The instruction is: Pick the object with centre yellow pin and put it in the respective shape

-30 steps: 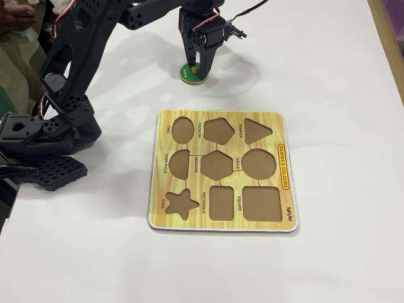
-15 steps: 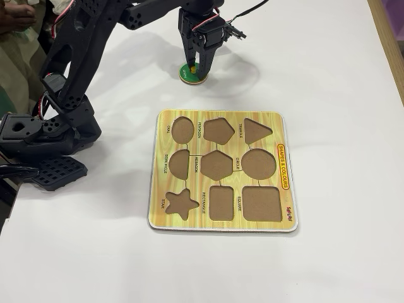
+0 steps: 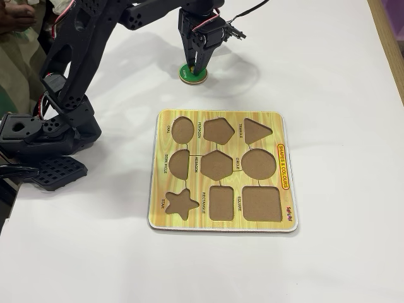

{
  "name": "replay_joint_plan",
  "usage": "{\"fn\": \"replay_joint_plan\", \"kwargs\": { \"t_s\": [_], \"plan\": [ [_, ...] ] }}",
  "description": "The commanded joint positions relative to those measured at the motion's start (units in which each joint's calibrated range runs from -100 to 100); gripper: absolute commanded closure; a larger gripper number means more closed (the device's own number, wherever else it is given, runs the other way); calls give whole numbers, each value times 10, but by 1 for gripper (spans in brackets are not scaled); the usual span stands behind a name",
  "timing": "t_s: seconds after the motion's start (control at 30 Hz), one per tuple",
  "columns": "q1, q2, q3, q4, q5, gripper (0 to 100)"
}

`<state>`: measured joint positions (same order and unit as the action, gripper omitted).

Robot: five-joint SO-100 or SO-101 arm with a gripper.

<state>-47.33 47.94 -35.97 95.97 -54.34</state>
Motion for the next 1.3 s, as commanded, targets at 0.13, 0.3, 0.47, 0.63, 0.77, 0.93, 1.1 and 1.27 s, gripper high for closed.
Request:
{"fn": "replay_joint_plan", "kwargs": {
  "t_s": [0.13,0.3,0.47,0.63,0.77,0.93,1.1,1.27],
  "plan": [
    [5,-10,8,11,0,99],
    [5,-17,8,11,0,99],
    [6,-46,8,10,0,99],
    [8,-84,8,1,-5,99],
    [8,-99,8,1,-6,99],
    [17,-126,8,1,-7,99],
    [42,-163,8,1,-7,99],
    [95,-205,8,1,-7,98]
  ]
}}
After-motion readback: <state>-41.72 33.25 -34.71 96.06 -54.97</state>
